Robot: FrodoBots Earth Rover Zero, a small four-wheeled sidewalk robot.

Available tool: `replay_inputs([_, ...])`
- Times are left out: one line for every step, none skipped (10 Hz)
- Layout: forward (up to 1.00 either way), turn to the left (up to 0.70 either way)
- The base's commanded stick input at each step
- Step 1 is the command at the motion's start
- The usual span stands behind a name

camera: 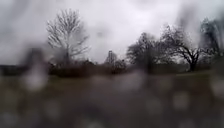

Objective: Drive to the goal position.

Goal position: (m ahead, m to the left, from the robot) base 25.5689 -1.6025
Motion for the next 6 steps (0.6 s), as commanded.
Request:
replay_inputs([0.70,0.00])
replay_inputs([0.70,0.00])
replay_inputs([0.70,0.00])
replay_inputs([0.70,0.00])
replay_inputs([0.70,0.00])
replay_inputs([0.70,0.00])
